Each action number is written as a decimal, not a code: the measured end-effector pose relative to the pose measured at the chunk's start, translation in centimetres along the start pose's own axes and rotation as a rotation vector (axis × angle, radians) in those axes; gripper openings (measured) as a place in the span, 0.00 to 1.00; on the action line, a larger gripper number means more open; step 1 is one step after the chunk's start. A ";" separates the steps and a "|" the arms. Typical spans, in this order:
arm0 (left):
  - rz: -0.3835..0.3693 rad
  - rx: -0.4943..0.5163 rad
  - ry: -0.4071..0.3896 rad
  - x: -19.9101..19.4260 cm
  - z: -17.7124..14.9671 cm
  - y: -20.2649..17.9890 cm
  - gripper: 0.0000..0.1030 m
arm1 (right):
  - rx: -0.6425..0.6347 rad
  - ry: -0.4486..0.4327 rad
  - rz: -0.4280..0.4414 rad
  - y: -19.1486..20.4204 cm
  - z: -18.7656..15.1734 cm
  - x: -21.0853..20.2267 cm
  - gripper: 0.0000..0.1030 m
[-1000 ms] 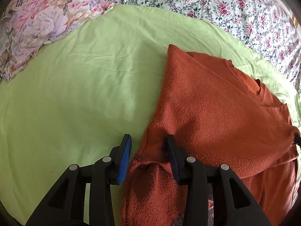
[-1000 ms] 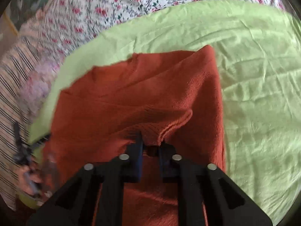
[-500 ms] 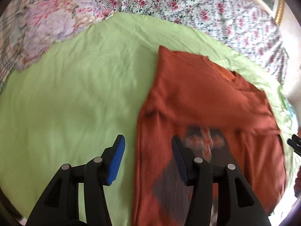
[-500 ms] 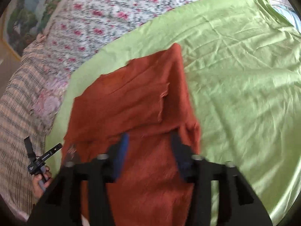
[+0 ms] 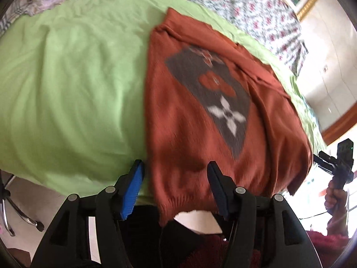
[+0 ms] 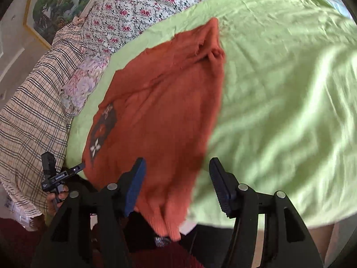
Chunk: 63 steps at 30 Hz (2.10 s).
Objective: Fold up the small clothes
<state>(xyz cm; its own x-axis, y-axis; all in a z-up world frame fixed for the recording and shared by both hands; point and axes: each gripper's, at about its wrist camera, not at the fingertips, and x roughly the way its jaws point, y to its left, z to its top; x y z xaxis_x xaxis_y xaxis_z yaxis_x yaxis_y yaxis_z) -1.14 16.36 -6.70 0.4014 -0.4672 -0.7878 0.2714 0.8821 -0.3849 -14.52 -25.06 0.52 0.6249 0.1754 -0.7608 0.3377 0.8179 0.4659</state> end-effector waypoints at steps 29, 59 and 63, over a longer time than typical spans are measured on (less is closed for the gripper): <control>-0.044 0.081 0.072 -0.2 -1.6 1.4 0.49 | -0.047 0.117 0.209 -1.5 -5.5 1.1 0.10; -0.201 -0.038 -0.317 -9.5 -1.1 1.3 0.03 | -0.060 -0.059 0.465 1.0 -4.4 -4.8 0.06; -0.228 -0.052 -0.361 -10.1 0.9 0.8 0.03 | -0.090 -0.078 0.504 2.4 -3.4 -5.0 0.06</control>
<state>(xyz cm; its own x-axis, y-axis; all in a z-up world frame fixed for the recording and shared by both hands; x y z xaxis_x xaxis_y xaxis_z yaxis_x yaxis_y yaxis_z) -4.21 21.77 1.36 0.6193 -0.6332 -0.4643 0.3481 0.7515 -0.5605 -19.21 -22.08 3.93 0.7460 0.5215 -0.4140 -0.0788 0.6865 0.7228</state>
